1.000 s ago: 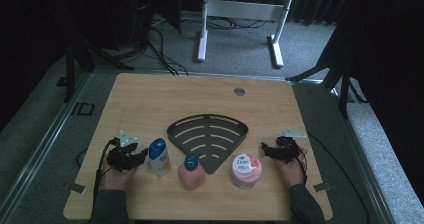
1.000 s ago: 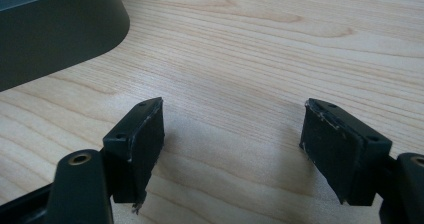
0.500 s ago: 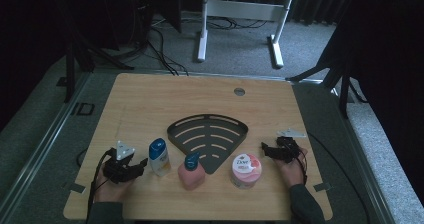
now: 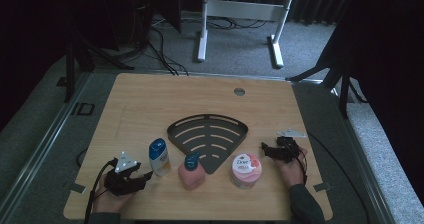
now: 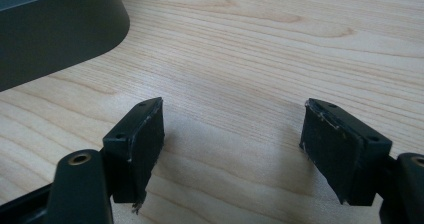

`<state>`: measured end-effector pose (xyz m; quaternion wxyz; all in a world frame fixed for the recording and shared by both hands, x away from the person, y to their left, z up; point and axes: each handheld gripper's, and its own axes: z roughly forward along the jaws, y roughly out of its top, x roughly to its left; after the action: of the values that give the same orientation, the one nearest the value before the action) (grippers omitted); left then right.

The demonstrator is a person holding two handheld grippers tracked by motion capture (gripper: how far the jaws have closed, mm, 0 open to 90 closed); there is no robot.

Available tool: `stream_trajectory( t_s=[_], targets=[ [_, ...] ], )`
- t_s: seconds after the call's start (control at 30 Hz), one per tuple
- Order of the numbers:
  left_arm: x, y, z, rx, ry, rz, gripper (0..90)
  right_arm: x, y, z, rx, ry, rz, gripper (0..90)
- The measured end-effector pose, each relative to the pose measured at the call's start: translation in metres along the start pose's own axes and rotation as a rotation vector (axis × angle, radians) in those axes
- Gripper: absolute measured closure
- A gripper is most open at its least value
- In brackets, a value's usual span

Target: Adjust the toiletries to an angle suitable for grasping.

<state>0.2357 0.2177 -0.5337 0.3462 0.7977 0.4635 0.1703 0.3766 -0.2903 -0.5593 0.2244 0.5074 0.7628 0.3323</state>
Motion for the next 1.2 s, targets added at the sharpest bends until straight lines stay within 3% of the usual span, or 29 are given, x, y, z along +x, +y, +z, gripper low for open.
stream_trajectory(
  t_s=[0.27, 0.6, 0.73, 0.87, 1.2],
  targets=[
    [-0.008, 0.002, 0.003, -0.001, -0.050, 0.029, 42.8, 0.000, 0.000, 0.000, 0.000, 0.000, 0.001, 25.0],
    [-0.022, 0.016, 0.018, -0.015, -0.080, 0.057, 43.2, 0.000, 0.000, 0.000, 0.000, 0.000, 0.000, 25.0],
    [-0.028, 0.024, 0.028, -0.005, -0.029, 0.055, 48.9, 0.000, 0.000, 0.000, 0.000, 0.000, 0.001, 25.0],
    [-0.028, 0.026, 0.031, -0.011, -0.020, 0.049, 54.1, 0.000, 0.000, 0.000, -0.001, 0.000, 0.001, 24.9],
    [-0.024, 0.034, 0.038, -0.009, 0.018, 0.050, 54.8, 0.000, 0.000, 0.000, 0.000, 0.000, 0.000, 25.0]
  ],
)
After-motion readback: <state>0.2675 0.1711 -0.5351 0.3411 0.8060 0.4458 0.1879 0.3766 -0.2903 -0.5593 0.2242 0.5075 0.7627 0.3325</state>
